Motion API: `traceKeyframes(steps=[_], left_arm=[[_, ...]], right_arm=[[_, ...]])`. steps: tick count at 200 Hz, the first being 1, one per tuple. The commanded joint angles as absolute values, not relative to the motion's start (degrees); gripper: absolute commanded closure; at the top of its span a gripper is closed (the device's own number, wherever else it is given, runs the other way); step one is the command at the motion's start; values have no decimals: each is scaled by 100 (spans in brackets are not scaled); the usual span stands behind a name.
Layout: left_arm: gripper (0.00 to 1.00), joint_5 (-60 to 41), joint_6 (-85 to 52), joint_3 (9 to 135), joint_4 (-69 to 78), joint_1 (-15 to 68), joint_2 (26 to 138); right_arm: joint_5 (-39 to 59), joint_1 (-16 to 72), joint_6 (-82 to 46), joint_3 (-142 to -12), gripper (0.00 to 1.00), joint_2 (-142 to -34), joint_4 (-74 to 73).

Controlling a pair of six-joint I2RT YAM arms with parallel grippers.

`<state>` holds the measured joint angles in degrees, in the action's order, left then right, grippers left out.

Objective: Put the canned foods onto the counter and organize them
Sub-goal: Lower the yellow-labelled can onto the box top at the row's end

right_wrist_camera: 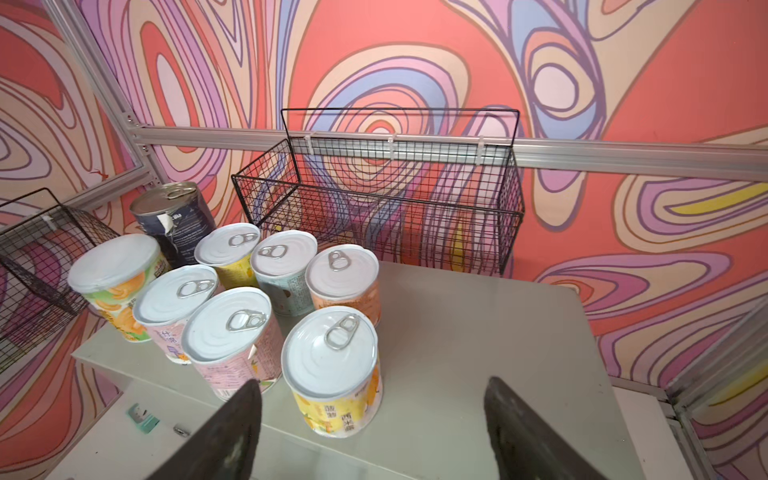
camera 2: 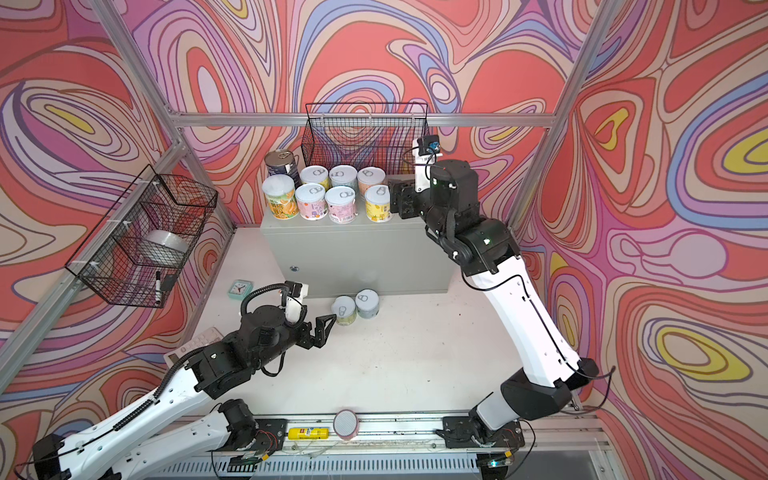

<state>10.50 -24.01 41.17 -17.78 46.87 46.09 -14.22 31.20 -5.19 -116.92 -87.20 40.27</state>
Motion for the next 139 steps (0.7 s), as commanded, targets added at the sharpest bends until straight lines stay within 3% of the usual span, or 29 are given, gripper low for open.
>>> traceKeyframes(steps=[1,56,139], left_arm=[[5,1013,-2329,4296,-1668,4642,4675],[5,993,-2307,4283,-1661,4622,4681],[5,1052,-2350,4157,-1705,4588,4553]], right_arm=[[-1929,3103,-577,-11330,14,-8798,4075],[-2204,3026,-650,-11089,13,-8928,4000],[-1780,2855,-820,-10872,14,-9243,3876]])
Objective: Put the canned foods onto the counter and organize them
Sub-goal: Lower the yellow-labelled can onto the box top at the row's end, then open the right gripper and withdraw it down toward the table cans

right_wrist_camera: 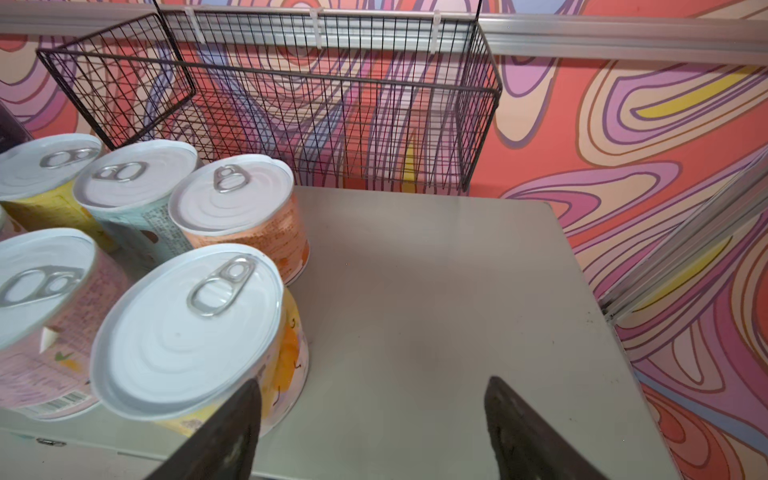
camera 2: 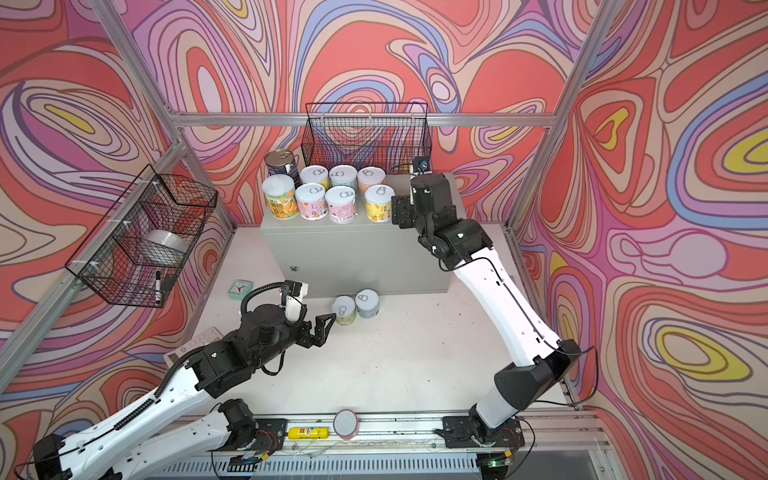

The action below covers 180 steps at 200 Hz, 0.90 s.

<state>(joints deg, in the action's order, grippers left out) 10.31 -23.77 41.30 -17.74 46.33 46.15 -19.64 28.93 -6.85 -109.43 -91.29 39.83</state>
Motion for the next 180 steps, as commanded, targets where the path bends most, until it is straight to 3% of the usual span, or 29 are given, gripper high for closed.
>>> traceKeyframes(steps=[1,118,180], left_arm=[[5,1053,-2353,4162,-1705,4588,4553],[5,1020,-2390,4025,-1584,4553,4600],[3,1081,-2366,3980,-1556,4531,4649]], right_arm=[[-1769,2851,-823,-10877,14,-9245,3876],[-1010,2850,-967,-10804,16,-9440,3673],[-1213,2848,-923,-10503,16,-8911,3541]])
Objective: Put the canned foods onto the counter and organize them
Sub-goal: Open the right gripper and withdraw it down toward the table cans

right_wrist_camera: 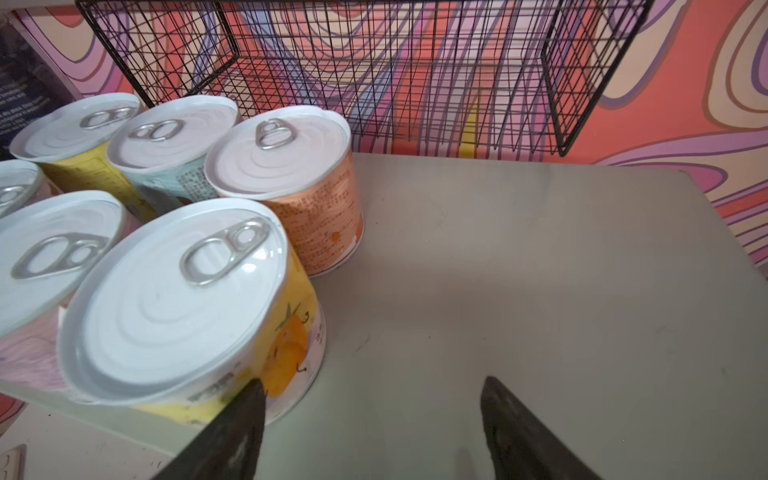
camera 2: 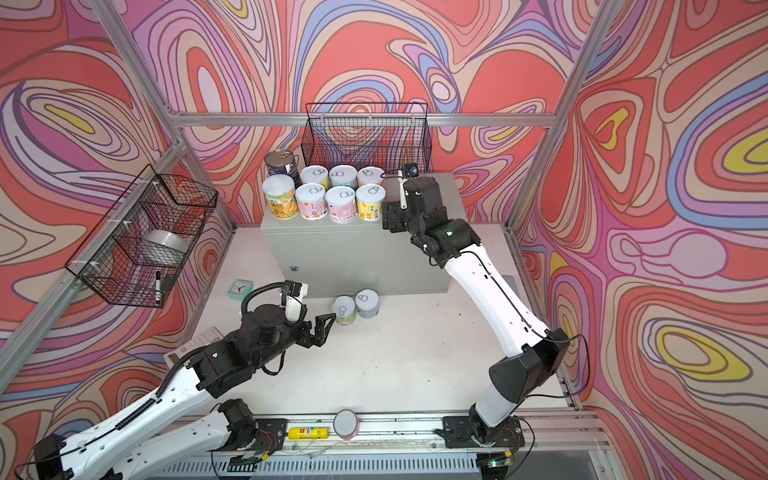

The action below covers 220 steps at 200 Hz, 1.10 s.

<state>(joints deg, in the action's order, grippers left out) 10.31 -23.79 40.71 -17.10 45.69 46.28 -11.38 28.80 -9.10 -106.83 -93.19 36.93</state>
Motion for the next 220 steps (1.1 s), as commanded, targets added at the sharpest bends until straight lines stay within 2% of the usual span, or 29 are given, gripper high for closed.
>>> traceKeyframes(steps=[1,69,100,137,162,220], left_arm=[[3,1094,-2370,3977,-1556,4529,4649],[3,1283,-2520,3923,-1577,4516,4672],[3,1358,-2624,3829,-1556,4516,4632],[4,1409,-2653,3737,-1617,4513,4612],[4,1450,-2754,3492,-1591,4518,4454],[3,1528,-2930,3018,-1254,4518,4337]], right_arm=[[-1208,2852,-919,-10490,16,-8894,3533],[135,2901,-1110,-8343,19,-7133,2385],[72,3260,-1133,-7429,19,-6584,2414],[-807,4148,-1409,-6367,19,-6341,2244],[-867,4157,-1855,-5635,16,-6220,1942],[-686,4175,-2196,-4534,14,-6783,971]])
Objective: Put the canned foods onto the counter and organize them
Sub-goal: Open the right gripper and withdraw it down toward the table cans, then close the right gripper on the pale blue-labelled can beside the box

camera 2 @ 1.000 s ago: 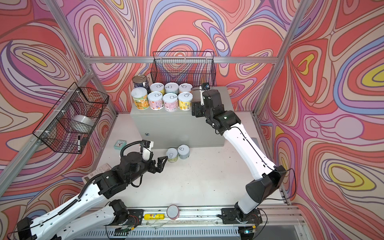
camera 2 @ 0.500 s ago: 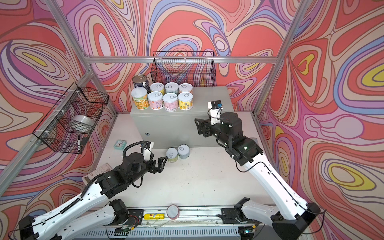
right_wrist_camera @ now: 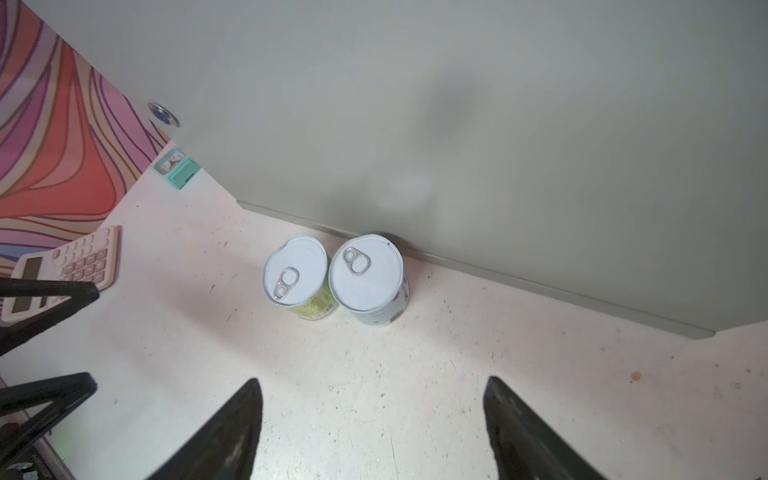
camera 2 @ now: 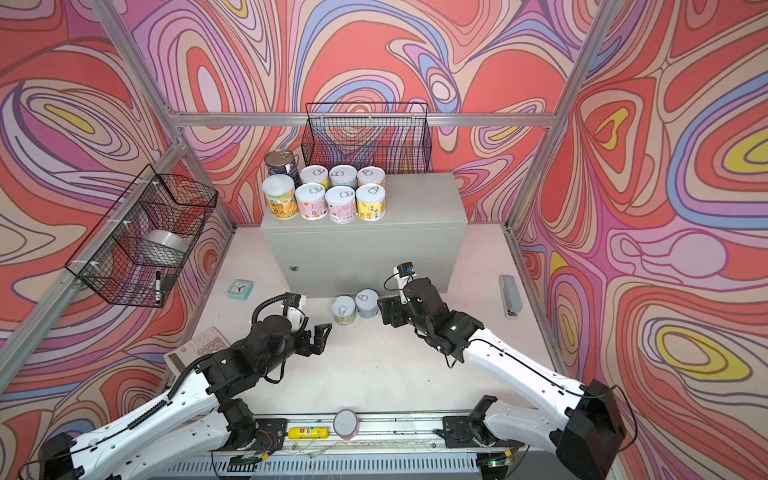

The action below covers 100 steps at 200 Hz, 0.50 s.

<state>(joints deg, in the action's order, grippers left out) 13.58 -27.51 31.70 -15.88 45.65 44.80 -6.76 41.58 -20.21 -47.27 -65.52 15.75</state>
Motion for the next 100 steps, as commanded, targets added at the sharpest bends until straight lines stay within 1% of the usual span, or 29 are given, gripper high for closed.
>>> traceKeyframes(steps=[1,32,68,100], left_arm=[[3,1524,-2933,3012,-1242,4513,4331],[2,1455,-3171,2477,-800,4504,4257],[2,1336,-3208,2439,-657,4499,4608],[2,1203,-3227,2278,-348,4391,4748]], right_arm=[[-686,4179,-2192,-4526,14,-6793,960],[-835,4313,-2080,-4179,12,-6933,608],[-1080,4665,-2038,-3817,12,-7323,153],[-1334,4790,-2003,-3518,12,-7745,-493]])
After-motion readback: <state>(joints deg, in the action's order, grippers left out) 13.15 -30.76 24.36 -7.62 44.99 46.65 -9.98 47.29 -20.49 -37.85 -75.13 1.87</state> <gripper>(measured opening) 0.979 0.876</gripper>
